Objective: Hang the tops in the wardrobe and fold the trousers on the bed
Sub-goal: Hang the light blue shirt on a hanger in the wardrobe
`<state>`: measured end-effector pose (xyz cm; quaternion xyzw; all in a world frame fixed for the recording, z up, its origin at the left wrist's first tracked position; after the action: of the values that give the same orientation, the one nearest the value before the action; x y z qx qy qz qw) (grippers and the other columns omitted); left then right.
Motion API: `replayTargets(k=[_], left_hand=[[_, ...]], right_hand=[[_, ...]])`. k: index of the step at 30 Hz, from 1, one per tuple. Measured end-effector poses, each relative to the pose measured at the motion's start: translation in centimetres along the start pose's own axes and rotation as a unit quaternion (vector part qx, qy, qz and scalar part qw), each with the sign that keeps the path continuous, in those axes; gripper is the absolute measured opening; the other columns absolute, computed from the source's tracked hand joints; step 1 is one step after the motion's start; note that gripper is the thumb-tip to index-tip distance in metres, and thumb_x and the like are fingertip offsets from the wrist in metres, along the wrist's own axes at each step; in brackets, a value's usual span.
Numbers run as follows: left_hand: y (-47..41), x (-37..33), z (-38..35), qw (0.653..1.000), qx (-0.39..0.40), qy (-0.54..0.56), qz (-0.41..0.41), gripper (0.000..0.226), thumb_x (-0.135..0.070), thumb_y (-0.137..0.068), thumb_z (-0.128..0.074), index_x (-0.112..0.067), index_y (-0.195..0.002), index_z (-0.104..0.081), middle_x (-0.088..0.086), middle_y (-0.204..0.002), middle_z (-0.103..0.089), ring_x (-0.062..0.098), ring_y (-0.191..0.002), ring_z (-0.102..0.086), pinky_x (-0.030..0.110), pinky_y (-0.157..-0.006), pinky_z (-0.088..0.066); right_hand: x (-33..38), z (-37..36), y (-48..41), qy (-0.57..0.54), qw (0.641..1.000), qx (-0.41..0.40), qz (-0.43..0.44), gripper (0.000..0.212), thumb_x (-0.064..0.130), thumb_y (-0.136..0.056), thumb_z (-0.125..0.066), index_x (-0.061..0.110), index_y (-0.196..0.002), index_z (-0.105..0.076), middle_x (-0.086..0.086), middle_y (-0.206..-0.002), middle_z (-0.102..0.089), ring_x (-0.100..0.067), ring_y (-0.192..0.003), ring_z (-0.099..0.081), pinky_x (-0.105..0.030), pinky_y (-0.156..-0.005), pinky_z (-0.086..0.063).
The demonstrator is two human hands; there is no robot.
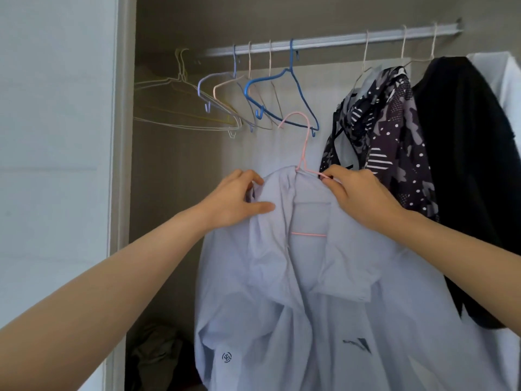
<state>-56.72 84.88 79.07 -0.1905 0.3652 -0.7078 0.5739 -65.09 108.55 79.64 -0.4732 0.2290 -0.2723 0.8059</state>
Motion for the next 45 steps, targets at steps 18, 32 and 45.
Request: replayTargets(k=[18,32,45], left_hand=[[-0.9,-2.3,0.1,0.98,-0.164,0.086,-0.079,0.018,-0.016,-0.1,-0.054,-0.007,-0.098,-0.069,0.006,-0.086,-0.07,0.023,-0.083,-0.061,0.024,-0.073,-0.039],[-2.2,2.3,5.0,0.963,-0.245,0.109,0.005,0.02,-0.018,-0.1,-0.052,-0.007,-0.098,-0.068,0.008,-0.085,-0.068,0.026,-0.08,-0.058,0.037,-0.076,-0.045],[-4.0,-0.9,5.8,0.97,-0.212,0.109,-0.045,0.024,-0.023,-0.102,-0.05,-0.011,-0.107,-0.07,0.005,-0.094,-0.071,0.025,-0.089,-0.063,0.041,-0.083,-0.05]], right_hand=[[4.4,0.1,-2.5,-0.139,0.99,0.017,-0.032,0.047,0.071,-0.078,-0.043,0.03,-0.102,-0.046,0.005,-0.065,-0.054,-0.013,-0.063,-0.053,-0.029,-0.056,-0.035],[1.0,3.3,-2.0,-0.132,0.984,0.091,-0.075,0.032,0.032,-0.099,-0.048,0.005,-0.084,-0.054,0.007,-0.064,-0.044,-0.01,-0.057,-0.039,-0.026,-0.055,-0.033],[1.0,8.3,-0.1,-0.216,0.974,0.01,-0.066,0.043,0.018,-0.1,-0.05,0.013,-0.061,-0.032,0.009,-0.057,-0.027,-0.004,-0.05,-0.026,-0.017,-0.047,-0.024]])
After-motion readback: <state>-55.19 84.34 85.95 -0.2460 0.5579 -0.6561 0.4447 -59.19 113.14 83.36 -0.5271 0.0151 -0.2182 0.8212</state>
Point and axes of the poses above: each hand's wrist, its own y-axis away from the middle knuckle, its own z-axis out of the back of the hand, x = y × z, the point moved 3 cm from there along -y, towards the middle knuckle
